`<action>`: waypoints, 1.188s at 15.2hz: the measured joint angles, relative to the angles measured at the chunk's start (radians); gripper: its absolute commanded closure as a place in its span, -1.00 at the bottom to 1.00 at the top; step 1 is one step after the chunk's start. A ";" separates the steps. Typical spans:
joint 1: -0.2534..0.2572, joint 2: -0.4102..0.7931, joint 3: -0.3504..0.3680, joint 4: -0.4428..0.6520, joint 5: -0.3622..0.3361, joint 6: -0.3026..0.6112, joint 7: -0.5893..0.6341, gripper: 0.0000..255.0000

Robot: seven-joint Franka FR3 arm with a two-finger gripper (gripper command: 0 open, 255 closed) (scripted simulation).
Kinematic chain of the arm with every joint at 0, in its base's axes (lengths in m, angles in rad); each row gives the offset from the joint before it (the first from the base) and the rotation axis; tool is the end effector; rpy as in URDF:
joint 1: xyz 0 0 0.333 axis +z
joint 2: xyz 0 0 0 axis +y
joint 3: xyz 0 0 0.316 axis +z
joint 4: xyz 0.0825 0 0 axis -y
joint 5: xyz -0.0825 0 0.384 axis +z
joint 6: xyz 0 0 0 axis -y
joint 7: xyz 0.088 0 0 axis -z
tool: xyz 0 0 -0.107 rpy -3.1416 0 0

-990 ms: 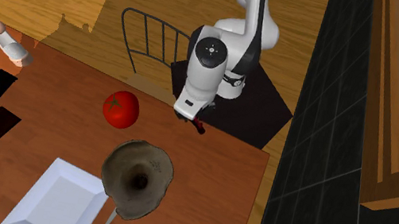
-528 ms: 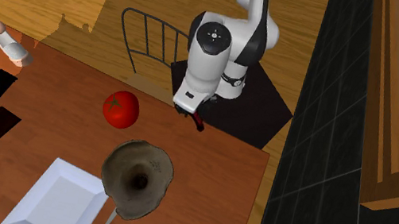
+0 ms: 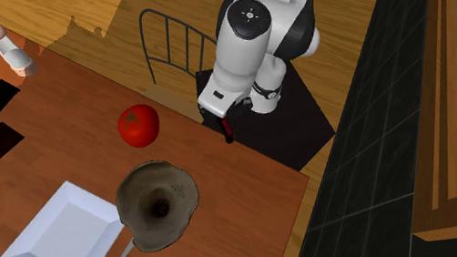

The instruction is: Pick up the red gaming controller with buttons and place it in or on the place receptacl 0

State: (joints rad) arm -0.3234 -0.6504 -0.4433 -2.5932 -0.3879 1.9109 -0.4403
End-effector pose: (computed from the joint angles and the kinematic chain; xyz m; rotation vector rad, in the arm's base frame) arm 0.2389 -0.2680 0.4389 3.0829 -0.1417 -0.1582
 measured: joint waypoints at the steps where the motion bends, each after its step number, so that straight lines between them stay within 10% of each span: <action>1: 0.002 0.001 0.003 0.011 0.004 -0.010 -0.001 1.00; 10: 0.010 -0.024 0.036 0.114 0.031 -0.138 -0.014 1.00; 11: 0.010 -0.024 0.036 0.114 0.031 -0.138 -0.014 -1.00; 18: -0.059 -0.083 -0.052 -0.096 -0.014 0.139 0.050 -1.00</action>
State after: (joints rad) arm -0.3823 -0.7330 -0.4953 -2.6895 -0.4022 2.0500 -0.3903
